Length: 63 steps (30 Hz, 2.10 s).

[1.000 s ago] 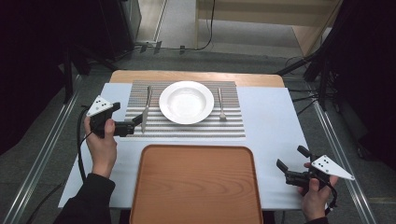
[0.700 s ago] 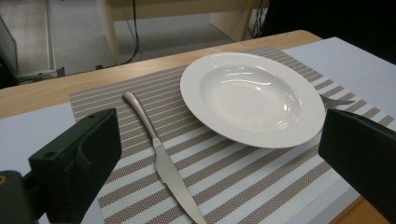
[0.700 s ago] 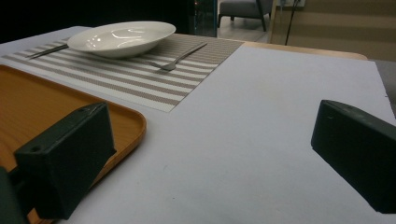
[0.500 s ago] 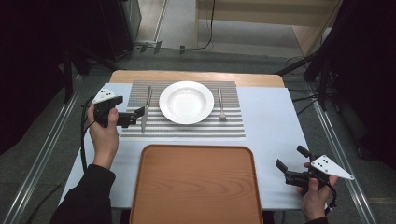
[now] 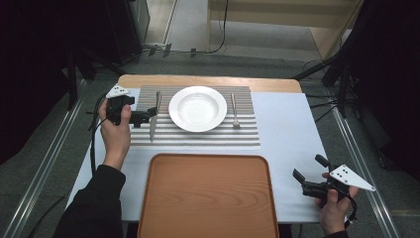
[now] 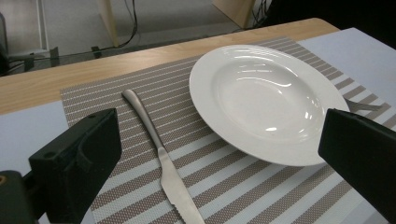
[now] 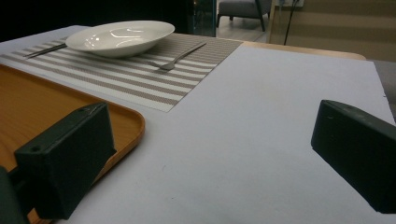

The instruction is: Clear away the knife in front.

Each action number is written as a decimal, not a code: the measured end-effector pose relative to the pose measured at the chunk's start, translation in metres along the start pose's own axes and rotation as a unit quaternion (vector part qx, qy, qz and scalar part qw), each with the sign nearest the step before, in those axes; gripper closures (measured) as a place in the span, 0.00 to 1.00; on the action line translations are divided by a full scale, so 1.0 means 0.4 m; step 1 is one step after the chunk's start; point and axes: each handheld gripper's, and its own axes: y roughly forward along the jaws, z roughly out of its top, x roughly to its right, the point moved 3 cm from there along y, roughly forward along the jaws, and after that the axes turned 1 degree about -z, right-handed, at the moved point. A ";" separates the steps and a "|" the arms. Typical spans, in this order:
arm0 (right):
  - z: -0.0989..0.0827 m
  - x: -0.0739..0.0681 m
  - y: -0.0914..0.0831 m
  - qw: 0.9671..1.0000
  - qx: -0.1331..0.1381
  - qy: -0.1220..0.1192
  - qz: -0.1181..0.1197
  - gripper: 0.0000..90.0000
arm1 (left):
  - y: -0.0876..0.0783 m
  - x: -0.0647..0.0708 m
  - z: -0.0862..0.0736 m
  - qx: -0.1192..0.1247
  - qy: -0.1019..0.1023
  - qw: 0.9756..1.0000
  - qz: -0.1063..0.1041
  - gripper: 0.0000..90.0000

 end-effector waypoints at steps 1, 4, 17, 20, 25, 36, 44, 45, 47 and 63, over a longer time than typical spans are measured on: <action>0.000 0.000 0.000 1.000 0.000 0.000 0.000 0.00 | 0.004 -0.003 0.001 0.000 -0.002 1.000 0.001 0.00; 0.000 0.001 0.000 1.000 0.000 0.000 -0.004 0.00 | 0.015 -0.012 0.006 -0.007 -0.007 1.000 0.002 0.00; 0.000 0.000 0.001 1.000 0.000 -0.002 -0.004 0.00 | 0.078 -0.050 0.018 -0.045 -0.027 0.998 0.021 0.10; 0.000 -0.001 0.001 1.000 -0.001 -0.002 -0.003 0.00 | 0.097 -0.057 0.017 -0.061 -0.036 0.997 0.026 0.14; 0.000 -0.002 0.001 1.000 -0.002 -0.003 -0.004 0.00 | 0.143 -0.069 0.011 -0.109 -0.045 0.992 0.048 0.22; 0.001 -0.002 0.004 1.000 -0.003 -0.007 -0.004 0.00 | 0.231 -0.077 -0.011 -0.197 -0.053 0.975 0.085 0.48; 0.001 -0.002 0.005 1.000 -0.004 -0.008 -0.004 0.00 | 0.262 -0.091 -0.025 -0.227 -0.057 0.968 0.090 0.63; 0.001 -0.002 0.005 1.000 -0.004 -0.008 -0.005 0.00 | 0.268 -0.093 -0.028 -0.236 -0.052 0.965 0.098 0.63; 0.001 -0.002 0.005 1.000 -0.004 -0.007 -0.005 0.00 | 0.275 -0.094 -0.031 -0.240 -0.049 0.964 0.101 0.68; 0.000 -0.003 0.007 1.000 -0.006 -0.008 -0.008 0.00 | 0.299 -0.104 -0.041 -0.228 -0.072 0.964 0.116 0.75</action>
